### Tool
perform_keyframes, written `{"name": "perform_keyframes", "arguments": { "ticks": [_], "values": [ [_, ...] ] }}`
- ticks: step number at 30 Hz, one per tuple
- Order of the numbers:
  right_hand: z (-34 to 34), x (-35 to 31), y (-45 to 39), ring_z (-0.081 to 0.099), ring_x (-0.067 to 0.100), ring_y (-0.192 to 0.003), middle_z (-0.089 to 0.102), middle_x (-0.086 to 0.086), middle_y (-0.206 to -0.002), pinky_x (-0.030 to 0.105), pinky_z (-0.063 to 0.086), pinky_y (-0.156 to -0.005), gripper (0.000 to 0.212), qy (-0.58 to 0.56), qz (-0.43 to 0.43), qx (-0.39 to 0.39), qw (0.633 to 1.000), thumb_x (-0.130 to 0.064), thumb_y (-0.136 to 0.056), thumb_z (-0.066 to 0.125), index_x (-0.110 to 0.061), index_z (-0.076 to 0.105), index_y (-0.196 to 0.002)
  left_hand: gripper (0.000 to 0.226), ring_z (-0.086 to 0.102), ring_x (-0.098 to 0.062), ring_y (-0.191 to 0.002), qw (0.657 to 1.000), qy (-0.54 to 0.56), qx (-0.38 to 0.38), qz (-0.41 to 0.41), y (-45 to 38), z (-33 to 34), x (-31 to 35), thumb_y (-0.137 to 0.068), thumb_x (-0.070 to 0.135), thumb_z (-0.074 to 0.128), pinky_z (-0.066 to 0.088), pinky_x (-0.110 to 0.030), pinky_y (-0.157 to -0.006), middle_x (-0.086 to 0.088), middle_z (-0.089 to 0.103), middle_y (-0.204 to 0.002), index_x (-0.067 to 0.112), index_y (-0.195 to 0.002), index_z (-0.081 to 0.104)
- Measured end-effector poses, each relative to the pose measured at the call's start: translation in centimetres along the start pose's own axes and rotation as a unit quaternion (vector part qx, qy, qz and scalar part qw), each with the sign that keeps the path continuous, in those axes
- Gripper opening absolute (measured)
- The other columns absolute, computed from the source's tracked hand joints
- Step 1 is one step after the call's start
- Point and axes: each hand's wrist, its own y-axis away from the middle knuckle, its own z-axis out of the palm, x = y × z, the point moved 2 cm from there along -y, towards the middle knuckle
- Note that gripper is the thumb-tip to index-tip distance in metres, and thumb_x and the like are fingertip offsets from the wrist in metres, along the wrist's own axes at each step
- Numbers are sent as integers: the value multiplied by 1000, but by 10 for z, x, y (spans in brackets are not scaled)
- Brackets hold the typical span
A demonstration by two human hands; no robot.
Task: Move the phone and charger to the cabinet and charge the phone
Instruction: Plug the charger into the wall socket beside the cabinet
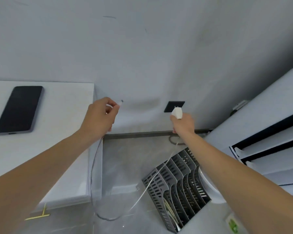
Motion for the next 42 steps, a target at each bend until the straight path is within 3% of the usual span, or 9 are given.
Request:
{"name": "perform_keyframes", "arguments": {
  "ticks": [2, 5, 9, 12, 17, 25, 30, 42],
  "values": [
    [6, 12, -18, 75, 36, -76, 75, 19, -91, 51, 65, -73, 16, 5, -11, 13, 1000, -25, -92, 66, -9, 67, -95, 20, 51, -15, -33, 1000, -6, 0, 28, -13, 9, -2, -102, 32, 59, 40, -19, -36, -7, 64, -52, 16, -91, 63],
    [16, 28, -42, 75, 40, -93, 74, 21, -102, 55, 63, -82, 20, -10, -28, 23, 999, -27, -93, 67, -10, 66, -103, 18, 53, -15, -35, 999, -10, -2, 41, -29, 27, -11, -102, 32, 59, 42, -21, -38, -5, 65, -53, 18, -91, 63],
    [29, 44, -66, 73, 39, -96, 71, 21, -111, 54, 64, -82, 42, 12, -37, 14, 999, -31, -93, 68, -1, 66, -122, 17, 57, -17, -39, 997, -27, -68, 18, -43, 51, -19, -103, 28, 58, 41, -24, -35, -4, 68, -54, 16, -93, 63],
    [35, 48, -78, 70, 38, -103, 70, 21, -116, 47, 62, -86, 45, 42, -63, 18, 997, -34, -95, 68, 0, 65, -125, 16, 62, -17, -41, 995, -36, -86, 18, -46, 54, -19, -105, 27, 56, 45, -24, -36, -3, 71, -57, 17, -94, 63],
    [37, 50, -90, 65, 34, -99, 69, 22, -119, 31, 46, -72, 44, 62, -77, 24, 995, -32, -96, 67, 2, 64, -123, 15, 64, -17, -42, 997, -16, -73, 3, -47, 51, -19, -105, 25, 56, 48, -23, -38, -3, 71, -56, 17, -95, 63],
    [44, 44, -98, 67, 39, -108, 68, 24, -121, 37, 54, -80, 46, 64, -82, 23, 994, -32, -99, 67, 4, 61, -126, 15, 72, -21, -49, 995, -14, -90, -27, -42, 53, -16, -106, 25, 54, 50, -23, -39, -4, 74, -60, 14, -98, 61],
    [49, 49, -99, 67, 37, -108, 67, 23, -122, 34, 50, -76, 45, 63, -80, 22, 995, -31, -99, 66, 3, 60, -127, 16, 71, -19, -50, 995, -8, -93, -28, -42, 50, -13, -107, 26, 52, 52, -24, -41, -5, 75, -61, 13, -101, 60],
    [47, 48, -101, 66, 38, -110, 68, 24, -122, 37, 54, -81, 46, 53, -92, 41, 994, -32, -99, 66, 4, 61, -127, 13, 75, -20, -56, 994, -24, -106, -20, -46, 50, -13, -107, 25, 51, 53, -24, -44, -5, 76, -65, 17, -101, 60]
  ]
}}
